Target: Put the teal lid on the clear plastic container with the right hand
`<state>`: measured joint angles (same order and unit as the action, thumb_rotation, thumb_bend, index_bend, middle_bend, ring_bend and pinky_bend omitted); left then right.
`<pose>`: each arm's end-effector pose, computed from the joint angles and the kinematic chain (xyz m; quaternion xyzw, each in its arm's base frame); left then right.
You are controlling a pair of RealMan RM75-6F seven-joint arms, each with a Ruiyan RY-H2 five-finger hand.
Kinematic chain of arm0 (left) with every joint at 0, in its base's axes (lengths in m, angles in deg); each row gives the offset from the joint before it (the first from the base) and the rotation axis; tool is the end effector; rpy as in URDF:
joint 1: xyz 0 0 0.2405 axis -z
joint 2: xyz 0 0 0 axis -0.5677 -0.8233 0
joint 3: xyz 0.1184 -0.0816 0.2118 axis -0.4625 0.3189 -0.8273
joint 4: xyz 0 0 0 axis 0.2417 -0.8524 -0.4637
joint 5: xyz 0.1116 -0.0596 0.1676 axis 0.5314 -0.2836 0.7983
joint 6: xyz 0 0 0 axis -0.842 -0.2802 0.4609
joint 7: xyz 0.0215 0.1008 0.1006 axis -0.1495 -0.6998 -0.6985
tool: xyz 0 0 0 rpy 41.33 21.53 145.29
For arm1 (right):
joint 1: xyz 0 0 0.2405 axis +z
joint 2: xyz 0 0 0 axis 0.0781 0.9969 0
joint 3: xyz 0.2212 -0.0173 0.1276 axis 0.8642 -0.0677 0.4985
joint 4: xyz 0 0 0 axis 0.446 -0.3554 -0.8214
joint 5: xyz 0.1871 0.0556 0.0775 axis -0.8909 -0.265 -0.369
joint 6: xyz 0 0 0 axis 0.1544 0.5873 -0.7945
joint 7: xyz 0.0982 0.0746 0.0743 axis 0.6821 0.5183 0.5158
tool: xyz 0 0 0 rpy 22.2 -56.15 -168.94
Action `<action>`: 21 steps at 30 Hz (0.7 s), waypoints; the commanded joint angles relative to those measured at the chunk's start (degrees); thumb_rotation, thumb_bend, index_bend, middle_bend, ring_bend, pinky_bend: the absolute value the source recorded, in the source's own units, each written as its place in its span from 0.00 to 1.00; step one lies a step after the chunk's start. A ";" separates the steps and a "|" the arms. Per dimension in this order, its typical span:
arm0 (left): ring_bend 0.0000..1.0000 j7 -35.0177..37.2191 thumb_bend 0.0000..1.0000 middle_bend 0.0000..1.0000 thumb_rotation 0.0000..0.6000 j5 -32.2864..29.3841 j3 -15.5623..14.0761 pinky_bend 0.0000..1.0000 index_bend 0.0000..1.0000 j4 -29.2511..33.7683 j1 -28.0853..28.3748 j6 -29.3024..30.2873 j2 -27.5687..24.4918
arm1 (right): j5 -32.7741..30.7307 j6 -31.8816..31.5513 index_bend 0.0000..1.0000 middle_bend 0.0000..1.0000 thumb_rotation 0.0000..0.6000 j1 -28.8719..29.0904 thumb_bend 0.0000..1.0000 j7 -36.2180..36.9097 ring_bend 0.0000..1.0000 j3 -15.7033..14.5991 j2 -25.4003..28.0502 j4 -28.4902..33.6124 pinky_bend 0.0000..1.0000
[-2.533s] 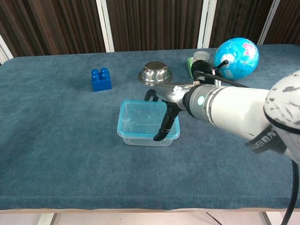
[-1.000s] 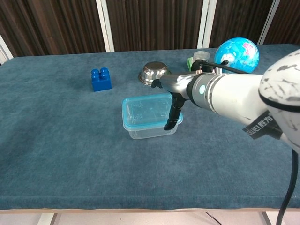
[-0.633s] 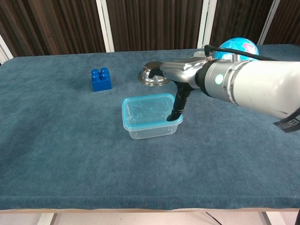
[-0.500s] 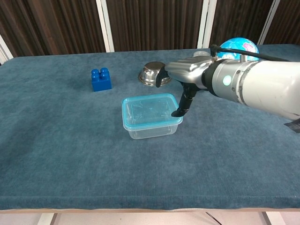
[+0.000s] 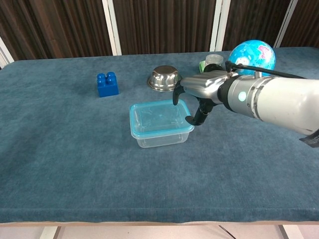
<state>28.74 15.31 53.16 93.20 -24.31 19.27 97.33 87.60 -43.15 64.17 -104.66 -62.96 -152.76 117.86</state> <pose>-0.2990 0.1889 0.1452 -0.6634 -0.3889 -0.4173 0.4843 -0.0735 -0.3291 -0.0482 0.7913 -0.3528 0.2431 0.4361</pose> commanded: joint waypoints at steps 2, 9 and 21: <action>0.01 0.11 0.38 0.04 1.00 -0.02 0.01 0.03 0.00 0.02 -0.02 0.04 -0.03 | -0.17 0.40 0.24 0.02 1.00 0.13 0.42 0.06 0.00 -0.09 -0.48 -0.49 0.00; 0.01 0.53 0.39 0.04 1.00 0.11 -0.03 0.03 0.00 0.03 -0.19 0.43 -0.12 | -1.81 1.47 0.22 0.02 1.00 0.38 0.46 0.25 0.00 0.16 -0.75 -1.08 0.00; 0.01 0.85 0.39 0.04 1.00 0.08 0.06 0.03 0.00 -0.16 -0.19 0.51 -0.13 | -1.83 1.93 0.23 0.02 1.00 0.47 0.48 1.04 0.00 0.11 -0.76 -1.27 0.00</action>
<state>29.59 15.39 53.22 93.04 -24.49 19.78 97.20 85.59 -41.12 64.67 -103.80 -62.99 -153.65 116.39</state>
